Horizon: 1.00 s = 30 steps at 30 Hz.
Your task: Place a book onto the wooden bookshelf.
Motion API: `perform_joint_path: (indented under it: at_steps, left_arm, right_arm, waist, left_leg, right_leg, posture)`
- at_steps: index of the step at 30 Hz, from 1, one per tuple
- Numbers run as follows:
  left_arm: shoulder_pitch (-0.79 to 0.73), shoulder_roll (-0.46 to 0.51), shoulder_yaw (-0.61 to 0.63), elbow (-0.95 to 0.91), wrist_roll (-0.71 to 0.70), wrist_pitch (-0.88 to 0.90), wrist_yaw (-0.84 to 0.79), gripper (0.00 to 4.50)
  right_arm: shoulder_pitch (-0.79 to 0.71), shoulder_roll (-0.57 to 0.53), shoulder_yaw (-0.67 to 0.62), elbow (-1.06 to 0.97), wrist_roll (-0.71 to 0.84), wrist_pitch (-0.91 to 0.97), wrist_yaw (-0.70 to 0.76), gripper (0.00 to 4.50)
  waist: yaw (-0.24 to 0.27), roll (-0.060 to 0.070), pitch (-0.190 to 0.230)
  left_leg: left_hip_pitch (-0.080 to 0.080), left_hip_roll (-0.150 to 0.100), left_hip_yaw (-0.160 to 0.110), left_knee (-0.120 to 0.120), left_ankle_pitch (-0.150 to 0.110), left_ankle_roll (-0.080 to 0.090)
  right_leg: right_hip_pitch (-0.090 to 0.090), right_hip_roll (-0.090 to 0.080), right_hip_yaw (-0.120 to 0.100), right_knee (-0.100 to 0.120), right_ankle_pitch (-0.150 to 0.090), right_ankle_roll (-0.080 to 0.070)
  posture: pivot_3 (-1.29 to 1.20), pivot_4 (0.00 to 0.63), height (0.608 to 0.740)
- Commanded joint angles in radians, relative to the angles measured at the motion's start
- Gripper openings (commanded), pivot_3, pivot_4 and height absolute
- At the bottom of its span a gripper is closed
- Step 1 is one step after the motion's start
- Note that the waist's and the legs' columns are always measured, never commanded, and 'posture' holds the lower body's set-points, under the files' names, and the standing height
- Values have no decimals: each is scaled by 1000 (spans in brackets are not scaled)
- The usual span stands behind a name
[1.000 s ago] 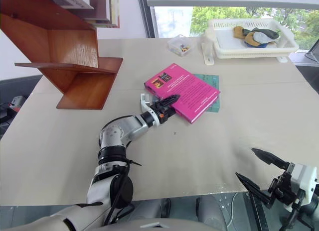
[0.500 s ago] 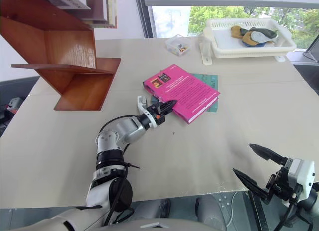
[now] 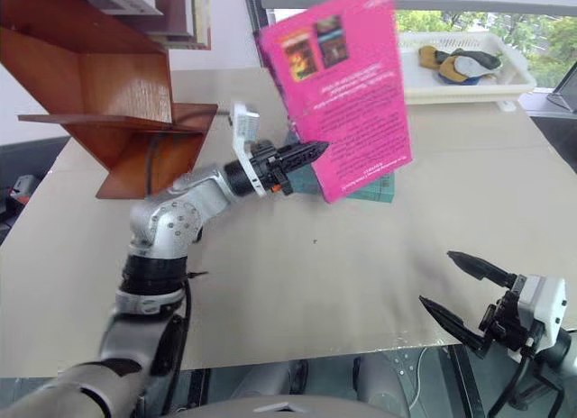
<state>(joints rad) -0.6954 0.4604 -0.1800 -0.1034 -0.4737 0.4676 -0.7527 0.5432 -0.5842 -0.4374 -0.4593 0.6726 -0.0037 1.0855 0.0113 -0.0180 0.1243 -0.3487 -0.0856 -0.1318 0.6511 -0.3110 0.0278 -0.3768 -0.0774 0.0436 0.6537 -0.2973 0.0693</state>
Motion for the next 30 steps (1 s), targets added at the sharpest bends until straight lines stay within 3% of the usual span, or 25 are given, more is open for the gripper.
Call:
perform_joint_path:
  at_steps: [1, 5, 8, 14, 21, 30]
  left_arm:
    - [-62, 118, -130, 46, 342, -387, -87, 4]
    - [-164, 198, -141, 137, 535, -576, -65, 4]
    - [-240, 282, -157, 233, 707, -701, -34, 4]
    - [-413, 391, -162, 464, 865, -861, -36, 4]
    - [-524, 468, -148, 576, 917, -936, -97, 4]
    - [-497, 652, -54, 441, 762, -862, -392, 4]
  right_arm:
    - [-29, -8, -3, -2, 31, 10, 5, 4500]
    - [-103, 7, -14, 29, 100, 42, -8, 4500]
    - [-189, 3, -23, 21, 275, 132, -11, 4500]
    - [-376, -57, -2, 147, 409, 277, 92, 4500]
    - [-603, -90, 66, 391, 337, 326, 240, 4500]
    - [-768, -77, 141, 531, 257, 362, 322, 4500]
  waist:
    - [2, 0, 0]
    - [4, -2, 3]
    - [2, -3, 5]
    - [-1, -5, 7]
    - [-1, -5, 7]
    - [-31, -4, 7]
  left_leg:
    - [0, 0, 0, 0, 0, 0]
    - [-1, 0, -1, 0, 0, 0]
    - [-3, 0, -3, 0, 0, 0]
    - [-4, 0, -3, 1, 0, 1]
    - [-16, -2, -8, 8, 0, 1]
    - [-23, -3, -12, 16, 0, 1]
  right_leg:
    - [0, 0, 0, -1, 0, 0]
    - [0, -1, -1, -1, 0, 0]
    - [-1, -1, -3, -2, 0, 0]
    - [-2, 0, -4, -2, 0, 0]
    - [-10, 2, -10, 4, 0, 0]
    - [-13, -5, -23, 7, 0, 0]
  posture:
    - [0, 150, 740]
    - [0, 150, 740]
    - [0, 150, 740]
    - [0, 150, 740]
    - [0, 150, 740]
    - [0, 150, 740]
